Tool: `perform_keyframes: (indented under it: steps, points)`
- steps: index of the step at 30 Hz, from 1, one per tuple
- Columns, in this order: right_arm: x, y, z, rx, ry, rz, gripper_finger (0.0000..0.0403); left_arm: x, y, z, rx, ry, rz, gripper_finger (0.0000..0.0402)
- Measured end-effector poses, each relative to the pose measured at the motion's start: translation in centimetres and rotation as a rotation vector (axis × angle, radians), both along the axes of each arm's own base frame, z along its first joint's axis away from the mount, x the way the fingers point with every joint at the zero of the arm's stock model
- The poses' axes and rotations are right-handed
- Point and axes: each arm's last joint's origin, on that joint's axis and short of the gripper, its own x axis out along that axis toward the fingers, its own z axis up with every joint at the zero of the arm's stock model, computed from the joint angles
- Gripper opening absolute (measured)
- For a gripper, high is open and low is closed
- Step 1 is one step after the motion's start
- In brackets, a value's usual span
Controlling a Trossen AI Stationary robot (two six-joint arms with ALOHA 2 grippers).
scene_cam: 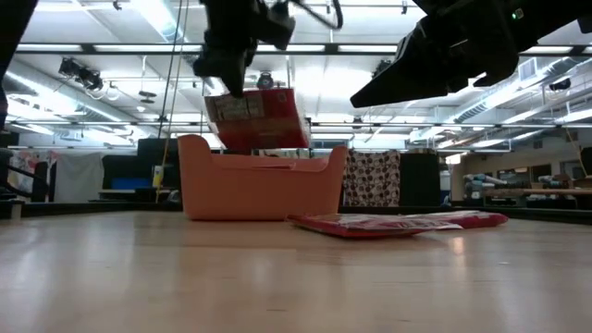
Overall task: Sort popcorn bags into baskets
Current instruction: Put the popcorn bag into the orange bin
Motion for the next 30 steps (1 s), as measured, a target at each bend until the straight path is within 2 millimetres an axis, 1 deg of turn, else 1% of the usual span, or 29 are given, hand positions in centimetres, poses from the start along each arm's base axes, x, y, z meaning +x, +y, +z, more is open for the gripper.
perform_keyframes:
  steps: [5, 8, 12, 14, 16, 19, 21, 25, 27, 30]
  points:
    - [0.0, 0.0, 0.0, -0.003, 0.002, 0.002, 0.0010, 0.2, 4.8, -0.1, -0.053, -0.040, 0.170, 0.0000]
    - [0.0, 0.0, 0.0, -0.004, 0.004, 0.002, 0.0010, 0.3, 7.3, -0.3, -0.098, -0.087, 0.256, 0.0000]
    - [0.0, 0.0, 0.0, -0.005, 0.006, 0.002, 0.0010, 0.4, 9.5, -0.5, -0.202, -0.157, 0.342, 0.0006]
    - [0.0, 0.0, -0.1, -0.005, 0.007, 0.002, 0.0010, 0.5, 10.2, -0.6, -0.250, -0.182, 0.373, 0.0021]
    - [0.0, 0.0, -0.1, -0.007, 0.010, 0.002, 0.0010, 0.4, 10.5, -0.7, -0.270, -0.198, 0.398, 0.0045]
    - [-0.1, 0.0, -0.1, -0.008, 0.016, 0.001, 0.0010, 0.5, 10.0, -0.7, -0.282, -0.195, 0.391, 0.0085]
    - [-0.1, 0.0, -0.2, -0.010, 0.021, 0.000, 0.0010, 0.7, 8.9, -0.7, -0.308, -0.174, 0.342, 0.0110]
    - [-0.2, 0.0, -0.3, 0.003, 0.028, -0.005, 0.0010, 1.3, 5.3, -0.8, -0.356, -0.107, 0.167, 0.0142]
    - [-0.4, 0.3, -0.4, 0.001, 0.036, 0.005, 0.0010, 1.8, 3.4, -1.2, -0.364, -0.117, 0.068, 0.0147]
    - [-0.9, 0.9, -0.7, 0.011, 0.062, 0.013, 0.0010, 1.9, 0.9, -2.0, -0.429, -0.128, -0.065, 0.0149]
